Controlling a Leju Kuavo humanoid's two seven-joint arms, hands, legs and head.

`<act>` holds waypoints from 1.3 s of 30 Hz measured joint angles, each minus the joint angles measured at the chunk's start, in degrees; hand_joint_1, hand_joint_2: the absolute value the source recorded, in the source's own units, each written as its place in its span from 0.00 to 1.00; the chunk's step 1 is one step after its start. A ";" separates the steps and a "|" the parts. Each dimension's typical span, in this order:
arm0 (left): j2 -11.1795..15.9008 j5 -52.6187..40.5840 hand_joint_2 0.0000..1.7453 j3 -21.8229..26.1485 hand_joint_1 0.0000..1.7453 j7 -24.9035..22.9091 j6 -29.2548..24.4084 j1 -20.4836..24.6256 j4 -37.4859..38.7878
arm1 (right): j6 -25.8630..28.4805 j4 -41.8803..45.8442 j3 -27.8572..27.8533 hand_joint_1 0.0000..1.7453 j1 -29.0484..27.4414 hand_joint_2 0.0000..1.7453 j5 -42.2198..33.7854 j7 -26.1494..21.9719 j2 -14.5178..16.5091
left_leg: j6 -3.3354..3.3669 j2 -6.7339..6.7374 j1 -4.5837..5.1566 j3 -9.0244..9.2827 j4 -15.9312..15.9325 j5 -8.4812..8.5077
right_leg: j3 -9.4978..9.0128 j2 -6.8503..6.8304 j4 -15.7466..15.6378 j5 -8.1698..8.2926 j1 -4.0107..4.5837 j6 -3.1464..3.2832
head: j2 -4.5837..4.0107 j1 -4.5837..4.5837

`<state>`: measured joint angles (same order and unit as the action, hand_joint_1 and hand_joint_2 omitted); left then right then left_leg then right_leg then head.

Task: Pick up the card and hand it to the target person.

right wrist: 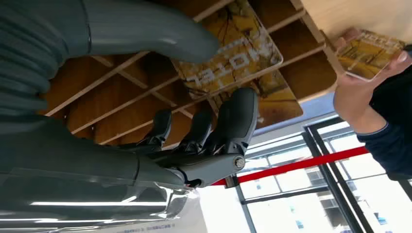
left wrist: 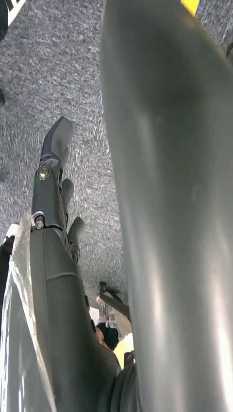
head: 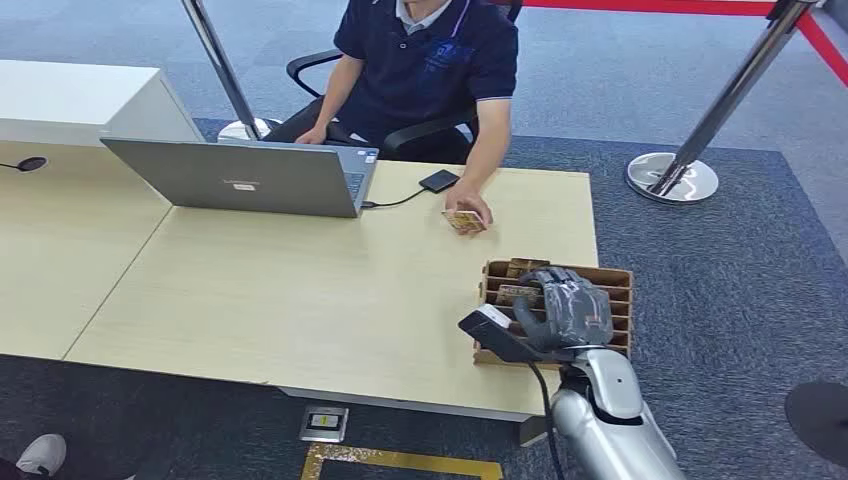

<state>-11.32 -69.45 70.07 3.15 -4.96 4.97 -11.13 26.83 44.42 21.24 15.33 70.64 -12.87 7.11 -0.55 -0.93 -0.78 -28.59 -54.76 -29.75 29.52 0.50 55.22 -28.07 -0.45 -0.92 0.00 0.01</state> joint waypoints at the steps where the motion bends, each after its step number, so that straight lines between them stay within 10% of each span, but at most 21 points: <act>1: 0.00 -0.02 0.00 0.00 0.00 0.00 0.00 0.00 0.00 | -0.18 -0.02 0.00 0.49 -0.06 1.00 0.15 -0.04 0.05 | 0.00 0.00 0.00 0.00 0.00 0.00 | 0.00 0.00 0.00 0.00 0.00 0.00 | 0.00 0.00; 39: 0.04 -0.82 0.00 -0.02 0.00 -0.32 0.17 0.02 0.02 | -0.85 -1.85 -1.42 0.55 0.38 1.00 2.20 -0.38 2.07 | 0.00 0.03 0.00 0.04 0.00 0.00 | -0.02 0.00 0.00 0.00 0.00 0.00 | 0.00 0.01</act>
<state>-11.28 -70.27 70.05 2.83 -4.79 4.99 -11.10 25.98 42.58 19.82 15.71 72.84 -13.26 9.19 -0.55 -0.90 -0.79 -28.55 -54.76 -29.75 29.49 0.50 55.22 -28.07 -0.44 -0.92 0.00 0.02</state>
